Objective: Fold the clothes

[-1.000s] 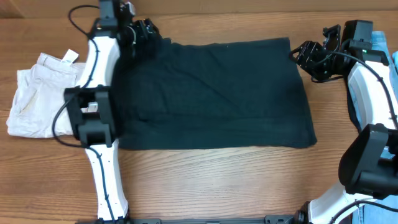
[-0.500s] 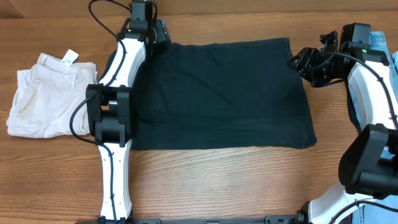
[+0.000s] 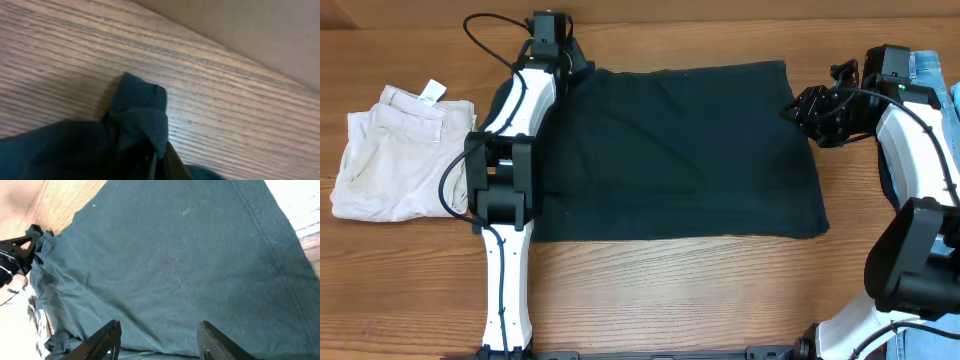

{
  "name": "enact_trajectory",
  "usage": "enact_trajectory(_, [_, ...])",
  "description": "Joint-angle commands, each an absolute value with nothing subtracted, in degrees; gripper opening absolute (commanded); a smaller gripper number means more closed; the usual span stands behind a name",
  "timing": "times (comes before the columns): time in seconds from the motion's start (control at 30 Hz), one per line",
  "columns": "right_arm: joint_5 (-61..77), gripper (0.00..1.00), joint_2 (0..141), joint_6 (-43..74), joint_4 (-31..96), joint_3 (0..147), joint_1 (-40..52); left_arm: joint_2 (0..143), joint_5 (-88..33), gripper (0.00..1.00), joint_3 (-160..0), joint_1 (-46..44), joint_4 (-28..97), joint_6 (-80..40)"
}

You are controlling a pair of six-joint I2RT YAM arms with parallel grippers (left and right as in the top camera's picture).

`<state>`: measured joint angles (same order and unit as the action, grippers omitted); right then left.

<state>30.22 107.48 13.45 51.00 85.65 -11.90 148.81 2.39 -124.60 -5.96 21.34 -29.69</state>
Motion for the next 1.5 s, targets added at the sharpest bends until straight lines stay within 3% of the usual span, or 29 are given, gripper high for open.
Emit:
enact_trajectory(0.0, [29.58, 0.52, 106.91, 13.26, 49.76, 85.38, -11.57, 149.36, -3.73, 0.04, -132.11, -4.49, 22.26, -29.82])
enact_trajectory(0.2, [28.53, 0.52, 106.91, 13.47, 39.64, 85.38, -11.6, 146.52, -5.23, 0.04, -148.29, -3.36, 38.24, -27.38])
enact_trajectory(0.37, [27.9, 0.38, 107.2, 13.54, 26.5, 85.41, -11.6, 146.43, -10.66, 0.04, -157.4, -3.9, 58.61, -26.17])
enact_trajectory(0.43, [26.13, 0.38, 108.51, 15.44, 22.81, 85.43, -11.6, 146.43, -12.03, 0.04, -158.39, -4.25, 66.41, -26.22])
enact_trajectory(0.63, [26.15, 0.49, 115.74, 16.8, 14.61, 85.62, -11.6, 146.43, -11.11, 0.04, -158.45, -5.21, 83.79, -26.15])
enact_trajectory(0.97, [25.76, 0.43, 126.63, 26.06, -1.41, 86.04, -11.53, 146.45, -11.27, 0.04, -158.23, -5.28, 96.84, -22.61])
enact_trajectory(1.13, [25.5, 0.47, 130.69, 26.87, -0.38, 89.54, -11.55, 146.45, -14.96, 0.04, -158.23, -5.61, 96.84, -22.15])
enact_trajectory(1.33, [20.75, 0.52, 132.9, 27.46, -0.19, 91.46, -10.76, 146.45, -27.42, 0.04, -158.23, -6.87, 96.82, -19.25])
enact_trajectory(1.4, [19.31, 0.53, 132.9, 26.81, -0.82, 91.46, -10.44, 146.45, -22.48, 0.04, -158.23, -8.16, 96.84, -19.31])
enact_trajectory(1.47, [19.31, 0.54, 132.92, 26.81, -0.95, 91.46, -10.22, 146.45, -10.07, 0.04, -158.23, -9.74, 96.84, -21.96])
